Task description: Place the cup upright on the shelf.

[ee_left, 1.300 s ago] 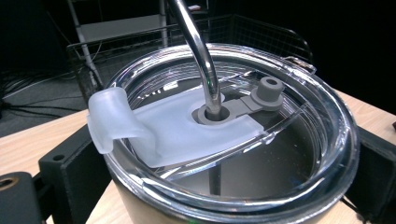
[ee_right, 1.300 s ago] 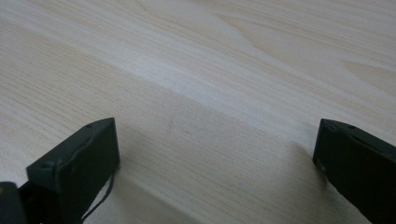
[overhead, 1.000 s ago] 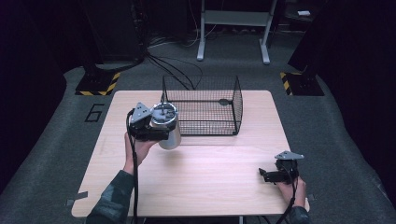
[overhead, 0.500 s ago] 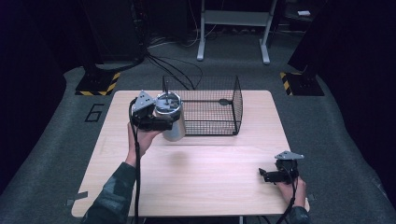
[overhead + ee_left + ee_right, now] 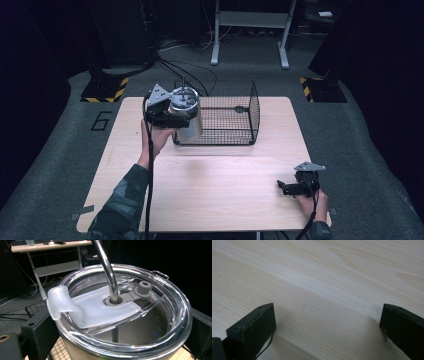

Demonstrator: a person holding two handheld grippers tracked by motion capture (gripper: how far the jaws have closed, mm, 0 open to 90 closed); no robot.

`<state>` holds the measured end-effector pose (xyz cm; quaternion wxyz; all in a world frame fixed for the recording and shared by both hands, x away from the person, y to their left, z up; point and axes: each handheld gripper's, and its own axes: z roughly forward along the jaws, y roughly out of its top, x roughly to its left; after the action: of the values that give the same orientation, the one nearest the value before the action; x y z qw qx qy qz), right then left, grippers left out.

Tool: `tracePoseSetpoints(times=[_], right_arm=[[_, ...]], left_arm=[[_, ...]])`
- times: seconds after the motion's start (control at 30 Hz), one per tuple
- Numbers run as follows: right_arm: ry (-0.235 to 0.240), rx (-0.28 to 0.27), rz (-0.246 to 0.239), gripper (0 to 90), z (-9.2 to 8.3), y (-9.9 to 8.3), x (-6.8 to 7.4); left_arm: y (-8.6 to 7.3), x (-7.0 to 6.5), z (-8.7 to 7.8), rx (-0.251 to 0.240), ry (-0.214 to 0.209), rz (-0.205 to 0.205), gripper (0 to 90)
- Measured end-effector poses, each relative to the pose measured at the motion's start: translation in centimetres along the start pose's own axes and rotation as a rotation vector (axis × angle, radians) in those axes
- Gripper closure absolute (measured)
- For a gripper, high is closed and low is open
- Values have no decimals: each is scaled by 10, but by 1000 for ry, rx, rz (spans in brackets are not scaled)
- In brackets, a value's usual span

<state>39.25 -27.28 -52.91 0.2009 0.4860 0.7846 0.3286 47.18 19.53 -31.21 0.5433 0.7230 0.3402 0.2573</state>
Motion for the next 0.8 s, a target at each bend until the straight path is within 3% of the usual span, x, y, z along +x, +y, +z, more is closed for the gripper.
tracePoseSetpoints(times=[0.8], right_arm=[[0,0,-1,1,0,0,0]], left_arm=[[15,16,35,9,31,-30,39]])
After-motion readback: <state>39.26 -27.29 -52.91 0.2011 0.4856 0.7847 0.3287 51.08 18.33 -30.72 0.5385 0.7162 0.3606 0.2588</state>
